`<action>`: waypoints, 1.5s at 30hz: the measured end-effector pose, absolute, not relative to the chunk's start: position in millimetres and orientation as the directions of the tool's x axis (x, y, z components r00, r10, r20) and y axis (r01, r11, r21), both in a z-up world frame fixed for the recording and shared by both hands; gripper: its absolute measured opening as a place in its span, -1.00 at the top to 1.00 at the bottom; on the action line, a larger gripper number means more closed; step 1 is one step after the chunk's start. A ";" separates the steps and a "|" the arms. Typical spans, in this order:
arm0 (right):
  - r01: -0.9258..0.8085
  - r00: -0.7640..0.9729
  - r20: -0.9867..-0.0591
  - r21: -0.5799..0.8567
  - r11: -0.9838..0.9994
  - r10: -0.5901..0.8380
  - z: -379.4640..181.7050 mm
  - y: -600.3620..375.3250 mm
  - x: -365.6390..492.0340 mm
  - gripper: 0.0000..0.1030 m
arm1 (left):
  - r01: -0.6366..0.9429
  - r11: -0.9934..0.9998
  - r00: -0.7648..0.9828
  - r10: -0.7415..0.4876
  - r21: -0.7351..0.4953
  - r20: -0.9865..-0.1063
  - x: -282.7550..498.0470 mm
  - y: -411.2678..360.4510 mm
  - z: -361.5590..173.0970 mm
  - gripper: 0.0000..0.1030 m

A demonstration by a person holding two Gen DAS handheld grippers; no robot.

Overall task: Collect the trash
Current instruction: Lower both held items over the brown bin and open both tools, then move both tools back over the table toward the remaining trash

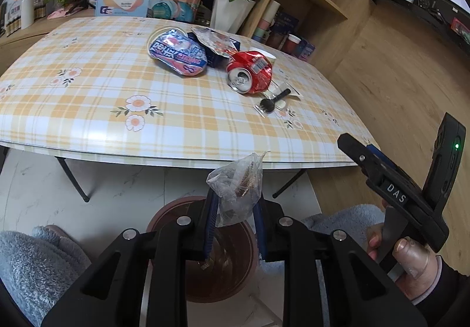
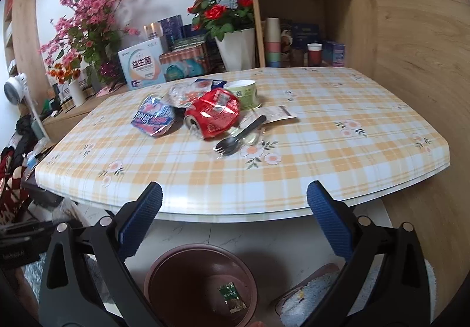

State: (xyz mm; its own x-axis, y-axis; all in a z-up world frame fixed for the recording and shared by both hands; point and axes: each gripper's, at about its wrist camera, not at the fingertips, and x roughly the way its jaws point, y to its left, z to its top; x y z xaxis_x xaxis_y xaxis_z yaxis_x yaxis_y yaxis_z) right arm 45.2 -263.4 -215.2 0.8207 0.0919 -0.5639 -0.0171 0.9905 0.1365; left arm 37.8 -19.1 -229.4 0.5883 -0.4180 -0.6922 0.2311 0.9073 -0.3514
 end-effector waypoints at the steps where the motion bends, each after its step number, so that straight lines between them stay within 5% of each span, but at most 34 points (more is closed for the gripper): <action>1: -0.015 0.821 -0.564 0.134 0.991 0.088 -214.8 -264.3 45.7 -0.89 | 0.235 0.906 0.584 -0.420 -0.351 -0.694 38.2 -21.5 -229.7 0.56; 10: 0.004 0.841 -0.537 0.132 0.991 0.068 -210.1 -273.3 40.3 -0.89 | 0.289 0.886 0.535 -0.464 -0.364 -0.705 45.5 -41.3 -233.7 0.49; 14: 0.019 0.841 -0.538 0.134 0.991 0.057 -209.7 -277.7 39.8 -0.89 | 0.319 0.872 0.539 -0.488 -0.371 -0.686 46.3 -46.4 -228.7 -0.31; 23: 0.016 0.832 -0.552 0.115 0.993 0.051 -212.8 -272.6 40.5 -0.89 | 0.204 0.927 0.669 -0.366 -0.314 -0.647 44.3 -20.9 -215.2 -0.83; 30: -0.008 0.827 -0.559 0.101 0.995 0.064 -214.1 -265.3 40.5 -0.89 | 0.104 0.971 0.749 -0.218 -0.213 -0.626 43.2 -0.9 -204.4 -0.88; 45: -0.095 0.771 -0.624 0.083 0.992 0.126 -217.1 -261.1 68.3 -0.89 | 0.038 0.976 0.771 -0.164 -0.212 -0.616 59.5 36.2 -200.4 -0.88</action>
State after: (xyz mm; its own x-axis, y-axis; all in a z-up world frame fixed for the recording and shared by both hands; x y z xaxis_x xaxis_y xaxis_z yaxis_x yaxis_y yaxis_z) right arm 68.3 -261.1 -217.1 0.7709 0.1264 -0.6242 -0.0951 0.9920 0.0834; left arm 59.5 36.2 -200.4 0.7705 -0.1641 -0.6159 0.0381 0.9764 -0.2125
